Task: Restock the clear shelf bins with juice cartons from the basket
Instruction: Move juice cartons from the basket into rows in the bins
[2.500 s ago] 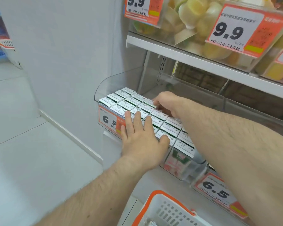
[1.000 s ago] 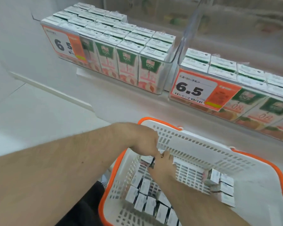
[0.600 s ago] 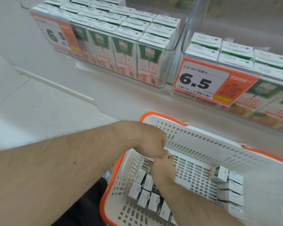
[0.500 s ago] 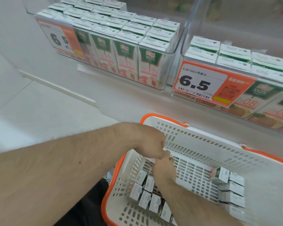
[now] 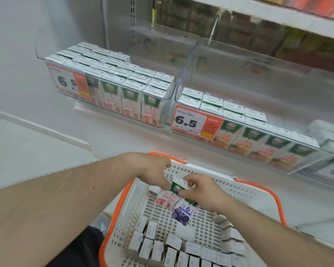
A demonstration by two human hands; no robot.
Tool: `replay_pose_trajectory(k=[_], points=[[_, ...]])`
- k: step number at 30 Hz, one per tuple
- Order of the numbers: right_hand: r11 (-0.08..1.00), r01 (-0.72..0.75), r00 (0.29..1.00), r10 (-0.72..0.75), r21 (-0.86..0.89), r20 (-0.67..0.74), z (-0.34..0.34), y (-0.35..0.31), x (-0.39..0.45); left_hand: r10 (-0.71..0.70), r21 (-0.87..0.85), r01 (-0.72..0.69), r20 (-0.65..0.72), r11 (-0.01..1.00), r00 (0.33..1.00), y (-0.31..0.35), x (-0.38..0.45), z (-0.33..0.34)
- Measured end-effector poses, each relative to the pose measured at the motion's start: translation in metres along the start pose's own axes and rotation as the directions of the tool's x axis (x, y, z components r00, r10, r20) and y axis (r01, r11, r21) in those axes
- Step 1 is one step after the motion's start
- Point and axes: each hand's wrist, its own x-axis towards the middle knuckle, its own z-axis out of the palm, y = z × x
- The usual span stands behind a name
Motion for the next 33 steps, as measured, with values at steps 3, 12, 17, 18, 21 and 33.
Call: replay_pose_trajectory(k=[3, 12, 17, 18, 21, 33], points=[[0.995, 0.036, 0.999, -0.034, 0.096, -0.017, -0.026, -0.022, -0.027, 0.120, -0.143, -0.130, -0.075, 0.981, 0.990, 0.011, -0.001, 0.008], [0.937, 0.074, 0.980, -0.004, 0.343, -0.201, -0.091, -0.036, -0.105, 0.182, -0.900, -0.261, -0.208, 0.350, 0.961, 0.049, -0.013, 0.012], [0.868, 0.130, 0.933, 0.056, 0.479, -0.355, -0.112, -0.025, -0.128, 0.066, -0.956, -0.065, -0.048, 0.287, 0.997, 0.074, -0.013, 0.007], [0.853, 0.148, 0.920, 0.067, 0.500, -0.387, -0.113, -0.023, -0.131, 0.046, -0.925, -0.058, -0.044, 0.376, 0.998, 0.079, -0.011, 0.007], [0.866, 0.190, 0.873, 0.066, 0.462, -0.483, -0.113, -0.017, -0.134, 0.091, -0.788, -0.195, -0.175, 0.585, 0.980, 0.096, -0.008, 0.007], [0.890, 0.446, 0.704, -0.282, 0.097, -0.652, -0.121, -0.006, -0.159, 0.385, -0.162, -0.484, -0.415, 0.860, 0.824, 0.148, 0.002, 0.024]])
